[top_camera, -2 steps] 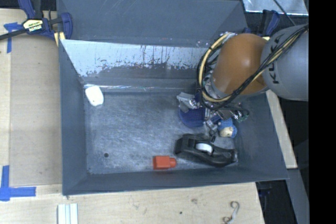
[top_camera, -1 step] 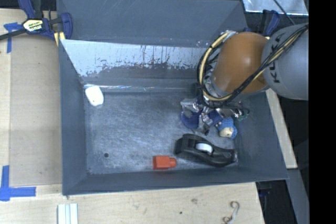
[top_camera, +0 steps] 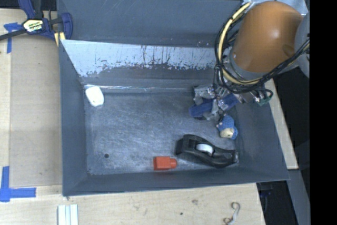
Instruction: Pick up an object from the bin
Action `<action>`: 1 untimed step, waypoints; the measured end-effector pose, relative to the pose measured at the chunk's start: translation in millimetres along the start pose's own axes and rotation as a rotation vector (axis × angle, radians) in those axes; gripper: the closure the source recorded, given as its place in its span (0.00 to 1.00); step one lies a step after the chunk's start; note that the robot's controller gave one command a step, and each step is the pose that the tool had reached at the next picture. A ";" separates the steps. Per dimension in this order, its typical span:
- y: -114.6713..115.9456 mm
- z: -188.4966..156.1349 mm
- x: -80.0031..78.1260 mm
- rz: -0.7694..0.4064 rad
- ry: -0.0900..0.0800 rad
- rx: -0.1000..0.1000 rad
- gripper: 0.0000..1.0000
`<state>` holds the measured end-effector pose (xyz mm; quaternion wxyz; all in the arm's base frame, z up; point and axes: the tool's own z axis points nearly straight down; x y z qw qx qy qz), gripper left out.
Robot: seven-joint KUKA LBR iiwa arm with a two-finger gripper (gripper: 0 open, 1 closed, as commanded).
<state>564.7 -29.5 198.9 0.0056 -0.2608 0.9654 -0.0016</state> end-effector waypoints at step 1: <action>18.2 -98.3 7.2 -0.017 -0.001 0.000 1.00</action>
Offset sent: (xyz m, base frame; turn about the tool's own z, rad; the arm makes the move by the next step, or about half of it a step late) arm -0.0184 0.0117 0.0925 -0.0189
